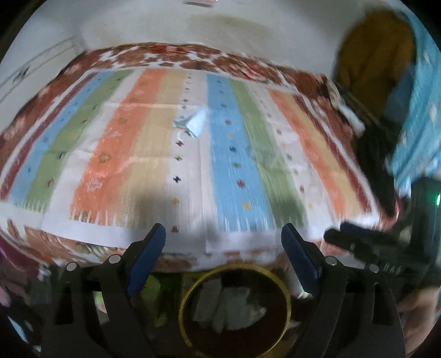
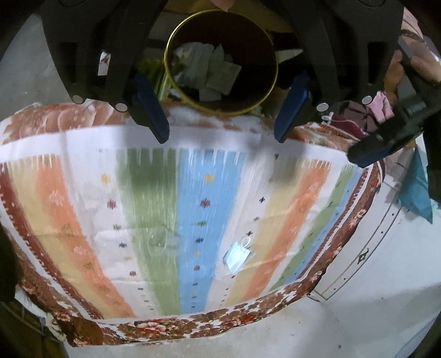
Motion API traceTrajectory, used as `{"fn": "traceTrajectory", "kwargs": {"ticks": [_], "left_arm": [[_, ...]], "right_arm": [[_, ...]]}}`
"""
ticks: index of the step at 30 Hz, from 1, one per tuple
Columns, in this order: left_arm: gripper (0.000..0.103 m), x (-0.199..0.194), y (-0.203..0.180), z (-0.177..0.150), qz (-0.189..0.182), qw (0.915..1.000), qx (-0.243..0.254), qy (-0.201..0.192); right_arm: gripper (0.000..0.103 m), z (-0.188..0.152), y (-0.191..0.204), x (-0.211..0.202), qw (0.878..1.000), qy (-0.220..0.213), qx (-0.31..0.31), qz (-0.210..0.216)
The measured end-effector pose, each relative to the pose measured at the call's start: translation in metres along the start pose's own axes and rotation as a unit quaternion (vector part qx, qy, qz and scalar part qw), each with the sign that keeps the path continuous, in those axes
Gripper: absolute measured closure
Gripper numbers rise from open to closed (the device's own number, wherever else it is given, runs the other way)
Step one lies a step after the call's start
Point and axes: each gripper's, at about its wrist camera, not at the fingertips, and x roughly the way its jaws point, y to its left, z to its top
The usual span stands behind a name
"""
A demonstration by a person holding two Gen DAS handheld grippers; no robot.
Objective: Collect trash
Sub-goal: 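Move both open tools from the bin toward the blue mask and clear cup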
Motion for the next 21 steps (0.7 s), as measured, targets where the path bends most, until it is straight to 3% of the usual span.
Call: {"fn": "traceTrajectory", "kwargs": {"ticks": [2,7,12,19,21], "left_arm": [[0.018,0.007,0.006,0.012,0.009,0.9998,-0.013,0.008],[0.015,0.03,-0.001,0.037,0.061,0.9977,0.024,0.013],[0.008,0.05,0.001,0.059,0.074,0.9968,0.029,0.007],[0.006,0.069,0.014,0.075,0.087,0.9959,0.02,-0.006],[0.006,0.075,0.014,0.079,0.09,0.9956,0.024,-0.009]], "right_arm": [[0.028,0.01,0.0,0.003,1.0,-0.001,-0.003,-0.008],[0.024,0.037,-0.001,0.015,0.999,0.0,-0.014,-0.031],[0.017,0.055,-0.006,0.025,0.999,-0.004,-0.014,-0.049],[0.016,0.077,-0.02,0.045,0.998,0.001,-0.018,-0.065],[0.011,0.082,-0.021,0.05,0.998,0.004,-0.018,-0.063]]}}
